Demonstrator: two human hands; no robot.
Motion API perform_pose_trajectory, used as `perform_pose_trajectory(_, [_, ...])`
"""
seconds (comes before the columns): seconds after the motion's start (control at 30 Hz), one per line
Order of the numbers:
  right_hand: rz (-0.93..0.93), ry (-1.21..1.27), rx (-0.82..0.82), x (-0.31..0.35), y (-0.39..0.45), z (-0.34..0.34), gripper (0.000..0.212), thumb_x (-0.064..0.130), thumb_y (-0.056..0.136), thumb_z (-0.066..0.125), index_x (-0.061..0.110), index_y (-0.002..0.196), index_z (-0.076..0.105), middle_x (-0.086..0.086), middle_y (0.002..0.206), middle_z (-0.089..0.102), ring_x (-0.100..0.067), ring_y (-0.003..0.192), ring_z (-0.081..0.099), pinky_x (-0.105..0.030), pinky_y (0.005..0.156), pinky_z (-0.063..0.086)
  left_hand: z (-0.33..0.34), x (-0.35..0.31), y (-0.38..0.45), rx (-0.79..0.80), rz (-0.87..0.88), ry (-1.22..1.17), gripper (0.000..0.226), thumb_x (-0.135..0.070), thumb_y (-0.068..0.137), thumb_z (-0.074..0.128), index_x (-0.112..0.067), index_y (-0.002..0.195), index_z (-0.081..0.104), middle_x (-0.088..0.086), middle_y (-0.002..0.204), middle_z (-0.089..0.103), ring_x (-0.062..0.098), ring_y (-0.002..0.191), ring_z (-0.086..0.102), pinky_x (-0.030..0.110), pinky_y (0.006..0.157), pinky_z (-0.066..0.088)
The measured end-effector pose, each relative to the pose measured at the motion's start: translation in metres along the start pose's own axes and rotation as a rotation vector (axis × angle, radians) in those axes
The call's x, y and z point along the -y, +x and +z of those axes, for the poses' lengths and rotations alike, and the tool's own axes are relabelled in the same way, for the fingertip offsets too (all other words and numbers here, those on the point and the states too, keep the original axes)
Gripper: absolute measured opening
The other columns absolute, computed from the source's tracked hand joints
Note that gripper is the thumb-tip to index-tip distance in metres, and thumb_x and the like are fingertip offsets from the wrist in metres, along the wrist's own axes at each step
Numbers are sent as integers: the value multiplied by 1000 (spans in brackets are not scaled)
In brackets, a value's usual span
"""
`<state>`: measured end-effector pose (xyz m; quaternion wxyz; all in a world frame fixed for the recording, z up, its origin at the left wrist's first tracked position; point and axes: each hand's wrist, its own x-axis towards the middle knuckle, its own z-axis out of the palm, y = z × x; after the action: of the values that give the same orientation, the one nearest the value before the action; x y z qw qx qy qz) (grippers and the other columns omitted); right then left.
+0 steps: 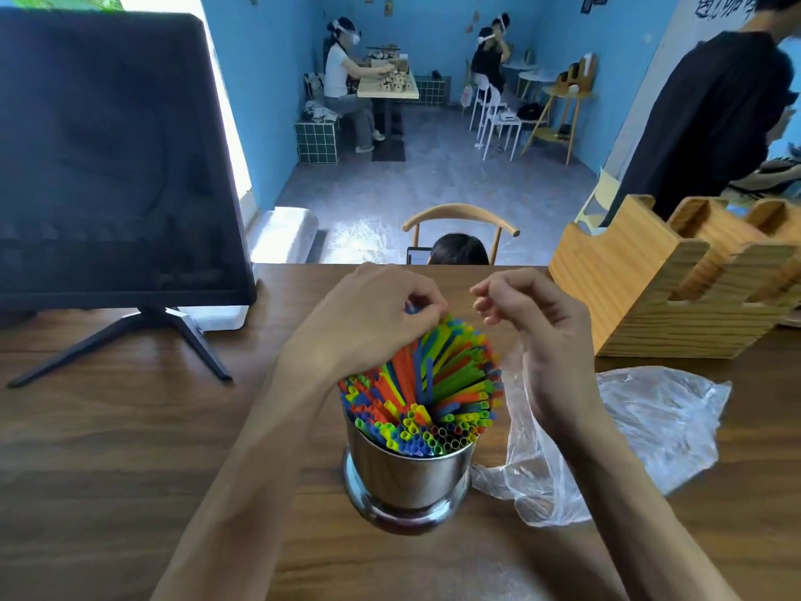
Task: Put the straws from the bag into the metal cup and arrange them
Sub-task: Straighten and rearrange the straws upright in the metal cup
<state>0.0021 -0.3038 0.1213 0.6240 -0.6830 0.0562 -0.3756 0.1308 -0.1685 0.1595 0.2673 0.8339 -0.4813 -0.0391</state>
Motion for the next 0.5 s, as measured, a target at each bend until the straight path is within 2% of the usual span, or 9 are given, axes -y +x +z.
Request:
perform_pose_trajectory(0.07, [66, 50, -73, -2, 2, -4, 24, 19, 95, 60, 27, 80, 77, 4, 83, 71, -12, 81, 62, -26, 78, 47, -1, 2, 0, -28, -10, -38, 18, -48, 93, 64, -36, 90, 77, -21, 89, 69, 0, 89, 60, 27, 82, 48])
perform_pose_trajectory(0.17, [90, 7, -77, -5, 3, -7, 25, 13, 101, 59, 22, 84, 75, 6, 87, 73, -8, 88, 64, -28, 83, 47, -2, 1, -1, -113, -20, -74, 22, -57, 82, 72, -36, 80, 79, -18, 90, 73, 2, 95, 61, 33, 85, 51])
perform_pose_trajectory(0.33, [98, -80, 42, -4, 4, -3, 22, 18, 102, 58, 22, 88, 74, 6, 93, 75, -6, 96, 66, -15, 84, 48, -3, -1, -2, -206, 14, -149, 22, -62, 74, 76, -40, 72, 74, -17, 87, 69, 6, 97, 56, 39, 84, 50])
perform_pose_trajectory(0.43, [103, -136, 122, -4, 8, -1, 19, 31, 100, 57, 24, 94, 74, 4, 99, 74, -11, 101, 66, -15, 85, 49, -9, -3, -5, -213, 36, -213, 19, -56, 75, 79, -38, 73, 76, -15, 77, 66, 4, 83, 56, 30, 72, 46])
perform_pose_trajectory(0.5, [129, -161, 181, -5, 10, -1, 23, 40, 98, 56, 25, 100, 74, 5, 104, 74, -15, 106, 66, -26, 92, 53, -14, -3, -7, -169, 36, -223, 14, -48, 79, 80, -36, 75, 78, -19, 65, 64, 0, 66, 55, 16, 61, 39])
